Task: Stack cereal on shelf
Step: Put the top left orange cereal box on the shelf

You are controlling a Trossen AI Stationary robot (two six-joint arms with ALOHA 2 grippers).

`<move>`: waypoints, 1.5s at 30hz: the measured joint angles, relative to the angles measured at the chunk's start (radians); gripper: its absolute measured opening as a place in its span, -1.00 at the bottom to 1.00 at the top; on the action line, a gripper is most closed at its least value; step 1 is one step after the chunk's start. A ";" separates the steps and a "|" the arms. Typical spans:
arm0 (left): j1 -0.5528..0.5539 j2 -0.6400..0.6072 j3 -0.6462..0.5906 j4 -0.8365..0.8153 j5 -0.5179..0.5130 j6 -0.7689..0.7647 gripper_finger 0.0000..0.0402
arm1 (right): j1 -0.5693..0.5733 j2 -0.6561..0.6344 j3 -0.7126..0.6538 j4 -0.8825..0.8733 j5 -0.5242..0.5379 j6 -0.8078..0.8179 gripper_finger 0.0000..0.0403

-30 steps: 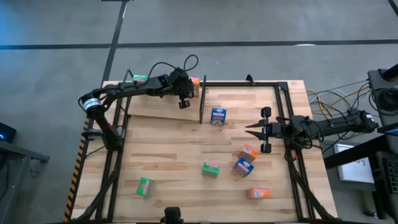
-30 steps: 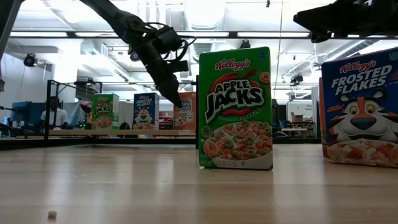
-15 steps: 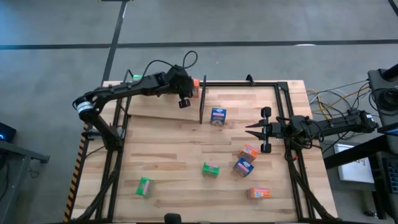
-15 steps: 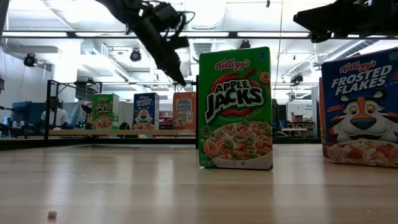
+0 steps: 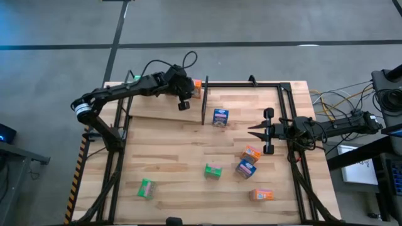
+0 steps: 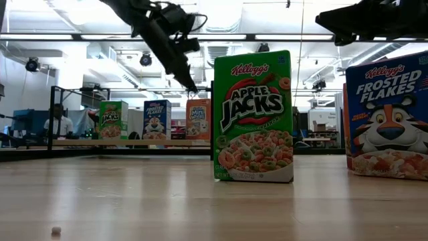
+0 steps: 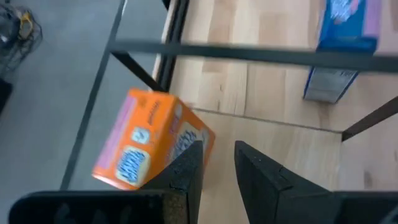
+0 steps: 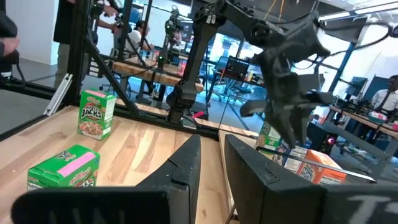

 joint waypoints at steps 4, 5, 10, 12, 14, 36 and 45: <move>0.001 0.033 -0.022 0.037 -0.001 -0.014 -0.63 | 0.000 0.000 0.000 0.001 0.000 0.000 -0.69; 0.000 0.042 -0.028 0.055 -0.001 -0.015 -0.63 | 0.000 0.000 0.000 0.001 0.000 0.000 -0.69; 0.000 0.090 -0.050 0.141 -0.003 -0.016 -0.63 | 0.000 0.000 0.000 0.001 0.000 0.000 -0.69; 0.001 0.112 -0.050 0.165 -0.019 -0.016 -0.63 | 0.000 0.000 0.000 0.001 0.000 -0.001 -0.69; 0.001 0.132 -0.050 0.181 -0.050 -0.016 -0.63 | 0.000 0.000 0.000 0.001 0.000 -0.001 -0.69; 0.013 0.183 -0.044 0.202 -0.110 0.010 -0.63 | 0.000 0.000 0.000 0.001 0.009 -0.007 -0.69; 0.012 0.176 -0.040 0.183 -0.110 0.017 -0.63 | 0.000 0.000 0.000 0.001 0.009 -0.005 -0.69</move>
